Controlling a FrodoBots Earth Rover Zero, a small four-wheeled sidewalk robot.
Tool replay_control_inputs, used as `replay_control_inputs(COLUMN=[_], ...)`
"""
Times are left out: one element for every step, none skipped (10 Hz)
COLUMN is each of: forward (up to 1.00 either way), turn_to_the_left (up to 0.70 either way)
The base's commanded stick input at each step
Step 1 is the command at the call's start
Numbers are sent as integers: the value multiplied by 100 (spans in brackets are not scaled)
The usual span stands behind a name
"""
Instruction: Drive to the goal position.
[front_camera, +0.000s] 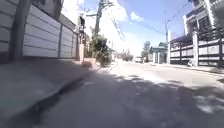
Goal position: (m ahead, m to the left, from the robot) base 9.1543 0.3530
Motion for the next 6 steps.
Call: replay_control_inputs(forward=[100, 100, 100, 100, 100, 100], turn_to_the_left=[-2, -2, -12, -40, -40, -40])
